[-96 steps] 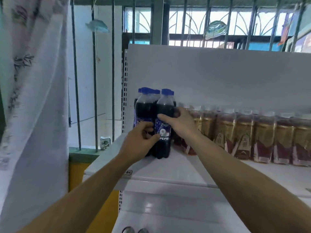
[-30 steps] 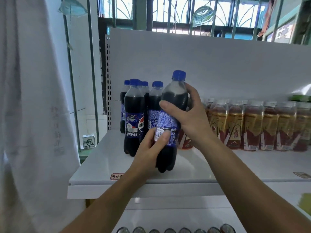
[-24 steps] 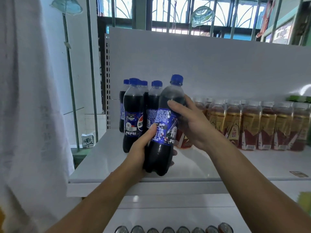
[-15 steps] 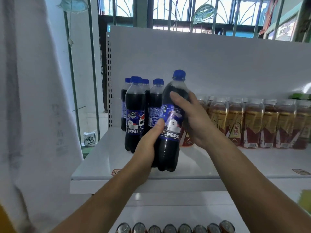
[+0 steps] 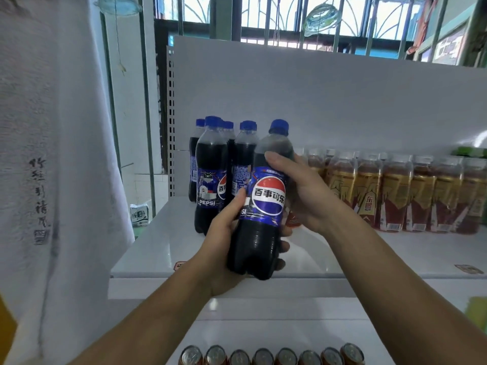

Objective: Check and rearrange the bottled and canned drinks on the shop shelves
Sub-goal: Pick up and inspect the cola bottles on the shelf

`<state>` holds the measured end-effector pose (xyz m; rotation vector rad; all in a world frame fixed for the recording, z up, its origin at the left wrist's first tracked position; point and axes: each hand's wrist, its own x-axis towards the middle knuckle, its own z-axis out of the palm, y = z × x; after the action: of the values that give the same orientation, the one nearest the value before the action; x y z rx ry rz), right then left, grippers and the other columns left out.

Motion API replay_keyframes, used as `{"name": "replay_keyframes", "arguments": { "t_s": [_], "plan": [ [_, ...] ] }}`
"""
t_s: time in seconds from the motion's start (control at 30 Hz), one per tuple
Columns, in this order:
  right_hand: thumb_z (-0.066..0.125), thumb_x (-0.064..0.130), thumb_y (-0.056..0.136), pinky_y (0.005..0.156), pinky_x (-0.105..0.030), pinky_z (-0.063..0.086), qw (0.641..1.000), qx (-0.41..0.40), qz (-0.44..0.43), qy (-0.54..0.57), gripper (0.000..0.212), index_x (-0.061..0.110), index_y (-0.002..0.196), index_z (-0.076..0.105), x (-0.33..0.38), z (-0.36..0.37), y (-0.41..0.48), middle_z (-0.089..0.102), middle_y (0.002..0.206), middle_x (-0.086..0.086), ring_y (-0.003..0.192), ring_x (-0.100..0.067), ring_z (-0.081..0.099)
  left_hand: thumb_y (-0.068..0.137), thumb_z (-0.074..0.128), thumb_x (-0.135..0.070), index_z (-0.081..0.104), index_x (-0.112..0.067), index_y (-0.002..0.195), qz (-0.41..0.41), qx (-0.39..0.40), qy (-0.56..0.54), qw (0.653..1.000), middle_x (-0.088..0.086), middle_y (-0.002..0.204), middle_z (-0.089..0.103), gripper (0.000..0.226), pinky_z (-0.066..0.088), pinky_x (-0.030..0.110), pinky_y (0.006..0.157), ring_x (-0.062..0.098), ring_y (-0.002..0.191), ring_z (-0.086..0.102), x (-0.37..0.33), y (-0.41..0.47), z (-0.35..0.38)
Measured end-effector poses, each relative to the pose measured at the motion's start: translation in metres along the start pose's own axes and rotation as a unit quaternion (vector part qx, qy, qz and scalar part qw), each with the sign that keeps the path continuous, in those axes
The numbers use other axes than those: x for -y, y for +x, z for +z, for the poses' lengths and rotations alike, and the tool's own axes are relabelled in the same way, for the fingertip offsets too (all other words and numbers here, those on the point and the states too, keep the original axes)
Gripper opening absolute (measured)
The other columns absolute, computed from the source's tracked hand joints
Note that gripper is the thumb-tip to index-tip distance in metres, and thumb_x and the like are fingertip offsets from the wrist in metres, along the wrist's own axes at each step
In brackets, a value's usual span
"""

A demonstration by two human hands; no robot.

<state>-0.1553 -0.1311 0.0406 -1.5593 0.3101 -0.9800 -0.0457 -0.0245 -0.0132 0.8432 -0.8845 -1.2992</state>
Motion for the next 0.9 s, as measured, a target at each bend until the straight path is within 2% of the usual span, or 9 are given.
{"name": "replay_keyframes", "arguments": {
  "t_s": [0.13,0.23,0.4,0.5,0.57,0.67,0.73,0.8,0.9],
  "plan": [
    [0.077,0.046,0.065,0.068,-0.021,0.058,0.994,-0.062,-0.054,-0.076,0.068,0.026,0.127,0.055,0.004,0.006,-0.002,0.071,0.11,0.004,0.087,-0.009,0.074,0.074,0.053,-0.06,0.068,-0.019,0.118,0.072,-0.065,0.047,0.994,0.01,0.106,0.076,0.061,0.059,0.04,0.085,0.028,0.095,0.073,0.002,0.004,0.008],
    [0.078,0.043,0.072,0.063,-0.015,0.055,0.987,-0.067,-0.077,-0.122,0.062,0.032,0.126,0.049,0.003,0.008,-0.002,0.066,0.109,0.009,0.081,0.0,0.071,0.08,0.054,-0.056,0.06,-0.026,0.109,0.117,-0.106,0.093,0.983,0.002,0.095,0.075,0.043,0.059,0.032,0.073,0.02,0.085,0.072,0.003,0.005,0.013],
    [0.073,0.042,0.071,0.077,-0.027,0.058,0.999,0.014,-0.018,-0.041,0.07,0.023,0.136,0.052,0.0,-0.001,0.0,0.07,0.118,-0.003,0.096,-0.015,0.073,0.084,0.051,-0.062,0.065,-0.01,0.12,0.013,-0.06,0.015,0.998,0.019,0.098,0.075,0.065,0.06,0.038,0.06,0.03,0.071,0.073,-0.004,-0.004,0.009],
    [0.077,0.043,0.069,0.078,-0.026,0.058,0.996,-0.027,-0.056,-0.069,0.069,0.025,0.132,0.054,0.0,0.002,0.0,0.07,0.116,0.001,0.093,-0.012,0.073,0.091,0.047,-0.059,0.064,-0.017,0.119,0.051,-0.071,0.025,0.996,0.013,0.103,0.076,0.053,0.062,0.039,0.074,0.028,0.082,0.075,0.002,0.001,0.006],
    [0.081,0.04,0.074,0.068,-0.015,0.056,0.987,-0.055,-0.089,-0.122,0.06,0.033,0.126,0.051,0.001,0.006,-0.001,0.066,0.111,0.01,0.088,-0.008,0.072,0.094,0.045,-0.057,0.063,-0.029,0.114,0.098,-0.116,0.08,0.985,0.003,0.108,0.075,0.039,0.057,0.037,0.088,0.02,0.094,0.072,0.006,0.004,0.009],
    [0.078,0.039,0.082,0.06,-0.005,0.05,0.978,-0.058,-0.094,-0.179,0.058,0.041,0.126,0.041,-0.002,0.008,0.002,0.056,0.106,0.023,0.089,0.001,0.064,0.099,0.038,-0.055,0.06,-0.033,0.108,0.108,-0.162,0.103,0.975,0.001,0.102,0.071,0.033,0.054,0.03,0.079,0.016,0.088,0.068,0.006,0.007,0.011],
    [0.074,0.047,0.08,0.07,-0.011,0.054,0.987,-0.027,-0.057,-0.146,0.064,0.033,0.135,0.045,-0.002,0.008,0.001,0.06,0.114,0.017,0.099,-0.003,0.064,0.099,0.037,-0.058,0.064,-0.019,0.119,0.066,-0.15,0.075,0.984,0.013,0.096,0.075,0.052,0.058,0.033,0.067,0.026,0.077,0.072,0.0,0.008,0.009],
    [0.072,0.056,0.07,0.088,-0.029,0.057,0.992,0.0,-0.014,-0.125,0.081,0.031,0.142,0.046,-0.005,0.003,0.002,0.065,0.123,0.008,0.109,-0.014,0.067,0.099,0.038,-0.059,0.067,-0.009,0.114,0.017,-0.109,0.014,0.994,0.019,0.087,0.074,0.06,0.059,0.034,0.058,0.029,0.065,0.071,-0.006,0.004,0.005],
    [0.076,0.054,0.065,0.087,-0.034,0.057,0.994,-0.009,0.002,-0.11,0.085,0.031,0.142,0.049,-0.008,0.001,0.004,0.069,0.123,0.006,0.107,-0.016,0.07,0.097,0.043,-0.057,0.069,-0.005,0.11,-0.04,-0.062,-0.068,0.995,0.018,0.087,0.072,0.059,0.059,0.034,0.06,0.029,0.062,0.069,-0.006,0.002,0.004]
  ]
}}
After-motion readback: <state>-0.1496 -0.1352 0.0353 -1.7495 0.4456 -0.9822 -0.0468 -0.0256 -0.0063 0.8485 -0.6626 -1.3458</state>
